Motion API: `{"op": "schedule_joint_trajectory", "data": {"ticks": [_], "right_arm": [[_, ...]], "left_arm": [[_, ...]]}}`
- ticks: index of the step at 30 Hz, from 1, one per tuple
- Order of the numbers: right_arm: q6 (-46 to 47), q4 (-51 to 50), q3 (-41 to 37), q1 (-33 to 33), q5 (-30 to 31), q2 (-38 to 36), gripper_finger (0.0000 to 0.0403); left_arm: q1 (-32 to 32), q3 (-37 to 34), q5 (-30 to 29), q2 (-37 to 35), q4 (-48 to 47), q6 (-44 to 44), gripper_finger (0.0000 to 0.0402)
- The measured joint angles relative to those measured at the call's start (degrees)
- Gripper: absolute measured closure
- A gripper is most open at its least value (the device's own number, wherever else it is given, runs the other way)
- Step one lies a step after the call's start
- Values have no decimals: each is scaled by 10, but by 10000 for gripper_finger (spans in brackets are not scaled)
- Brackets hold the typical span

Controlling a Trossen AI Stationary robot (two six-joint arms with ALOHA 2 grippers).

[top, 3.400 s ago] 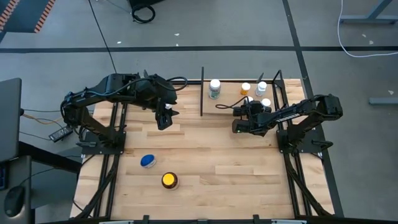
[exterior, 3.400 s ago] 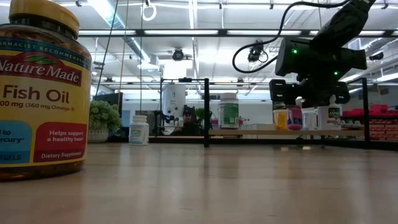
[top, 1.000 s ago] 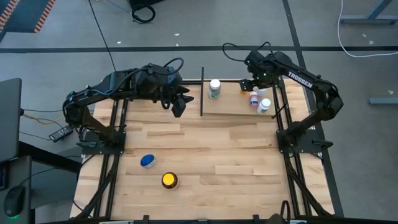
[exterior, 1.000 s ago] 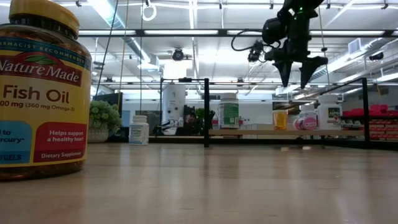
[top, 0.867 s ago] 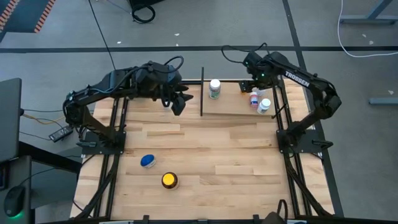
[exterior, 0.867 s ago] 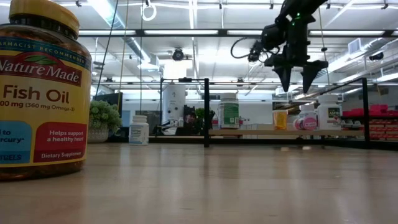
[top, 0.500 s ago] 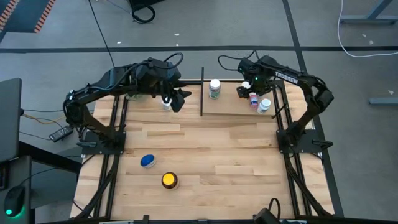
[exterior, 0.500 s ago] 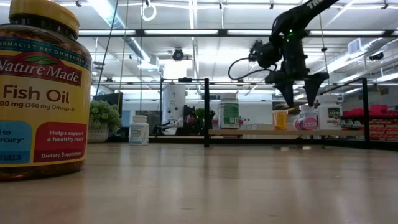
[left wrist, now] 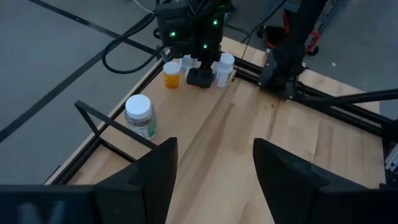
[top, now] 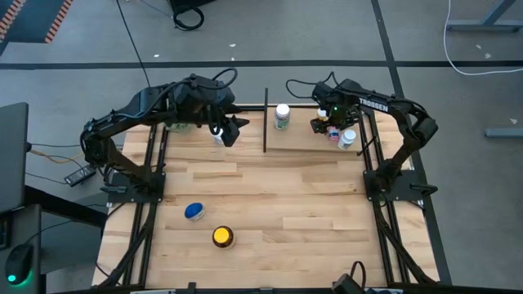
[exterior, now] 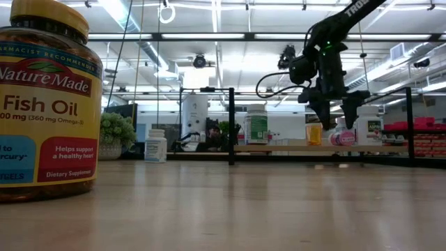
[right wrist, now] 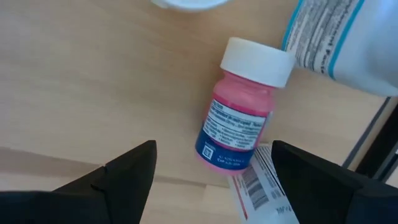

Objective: Pick and place medicine bottles onto shelf by color
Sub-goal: Put the pink pill bottle on the shelf

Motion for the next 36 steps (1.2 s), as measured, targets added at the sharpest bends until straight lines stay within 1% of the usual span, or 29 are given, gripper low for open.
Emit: {"op": "schedule_joint_trajectory", "data": {"ticks": [5,10,16,22,25,31,36], "right_arm": [[-5,11,-3,0,21,0,77],[-4,19,-3,0,23,0,77],[11,20,-3,0,32,0,77],[49,16,-3,0,41,0,77],[64,17,-3,0,42,0,77],[66,17,-3,0,42,0,77],[66,17,-3,1,34,0,77]], "left_arm": [[0,0,0,0,0,-2,184],[0,0,0,0,-3,-12,184],[0,0,0,0,-6,-13,189],[0,0,0,0,-14,-13,189],[0,0,0,0,-14,-13,189],[0,0,0,0,-14,-8,195],[0,0,0,0,-14,-7,192]]}}
